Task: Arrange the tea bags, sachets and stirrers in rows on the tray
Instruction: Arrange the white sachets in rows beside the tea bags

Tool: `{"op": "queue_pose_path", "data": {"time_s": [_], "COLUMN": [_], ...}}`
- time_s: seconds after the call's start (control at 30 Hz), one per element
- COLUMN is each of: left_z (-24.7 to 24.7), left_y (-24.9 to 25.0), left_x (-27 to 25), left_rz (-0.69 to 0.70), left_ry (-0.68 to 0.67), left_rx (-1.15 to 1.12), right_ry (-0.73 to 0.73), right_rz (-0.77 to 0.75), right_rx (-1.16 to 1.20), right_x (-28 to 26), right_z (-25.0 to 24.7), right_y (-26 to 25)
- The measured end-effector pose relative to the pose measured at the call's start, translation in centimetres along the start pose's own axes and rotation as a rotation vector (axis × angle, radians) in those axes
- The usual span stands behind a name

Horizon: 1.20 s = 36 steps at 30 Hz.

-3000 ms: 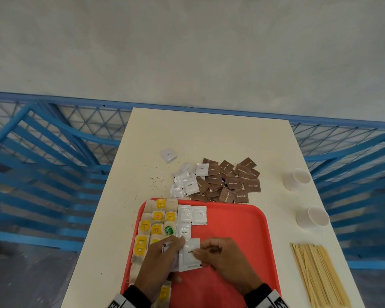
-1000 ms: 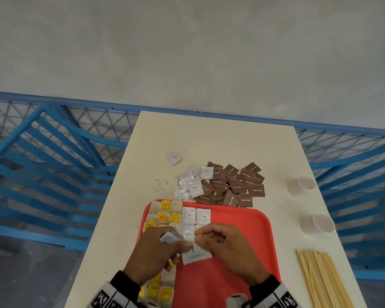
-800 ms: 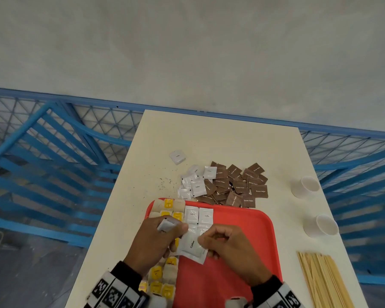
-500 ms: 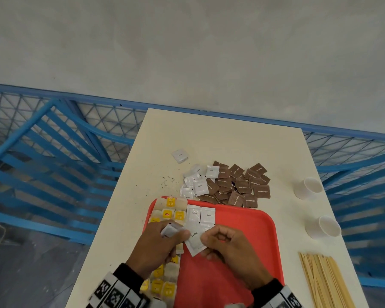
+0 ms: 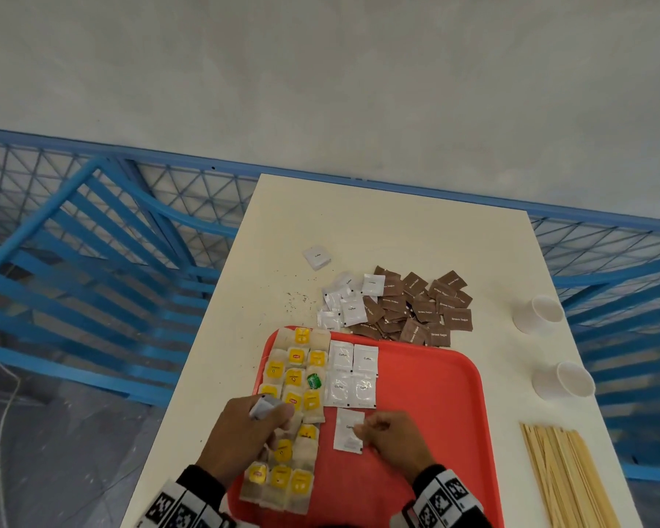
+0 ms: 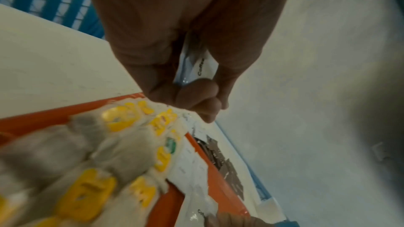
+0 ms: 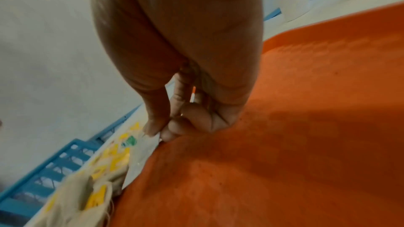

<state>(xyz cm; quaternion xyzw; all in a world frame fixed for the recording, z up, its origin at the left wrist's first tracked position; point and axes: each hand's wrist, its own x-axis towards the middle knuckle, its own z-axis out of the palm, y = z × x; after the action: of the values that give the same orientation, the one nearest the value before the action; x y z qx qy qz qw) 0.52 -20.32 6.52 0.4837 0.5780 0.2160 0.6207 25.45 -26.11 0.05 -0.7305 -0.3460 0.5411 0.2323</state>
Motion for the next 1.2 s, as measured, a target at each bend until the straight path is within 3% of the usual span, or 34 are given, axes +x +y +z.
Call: {"op": "queue_pose_path", "data": {"time_s": [0.2,0.57,0.73,0.97,1.1,1.2], "left_z": [-0.2,0.4,0.8,1.3,1.0,1.1], "left_y": [-1.1,0.3,1.0,2.0,2.0,2.4], "left_x": [-0.2,-0.7,-1.0,-0.7,-0.6,-0.8], "left_rz": [-0.041,-0.098,-0.163,-0.342,-0.343,-0.307], "left_ry": [-0.011,-0.057,-0.055,-0.047,-0.17,-0.306], "left_rx": [0.019,-0.002,-0.045,-0.322,-0.439,-0.455], "right_ry": [0.022,0.082,0.046,0.096,0.107,0.175], "right_rz": [-0.027,-0.06,-0.059,-0.074,-0.096,-0.198], "right_rx": [-0.139,-0.177,-0.238,-0.285,-0.316,-0.247], "right_x": [1.7,2.0,1.2,1.3,0.6,-1.3], "right_z": [1.3,2.3,2.7,2.9,2.4,1.1], "right_y": [0.1,-0.2,0.4,0.1,-0.8,-3.2]}}
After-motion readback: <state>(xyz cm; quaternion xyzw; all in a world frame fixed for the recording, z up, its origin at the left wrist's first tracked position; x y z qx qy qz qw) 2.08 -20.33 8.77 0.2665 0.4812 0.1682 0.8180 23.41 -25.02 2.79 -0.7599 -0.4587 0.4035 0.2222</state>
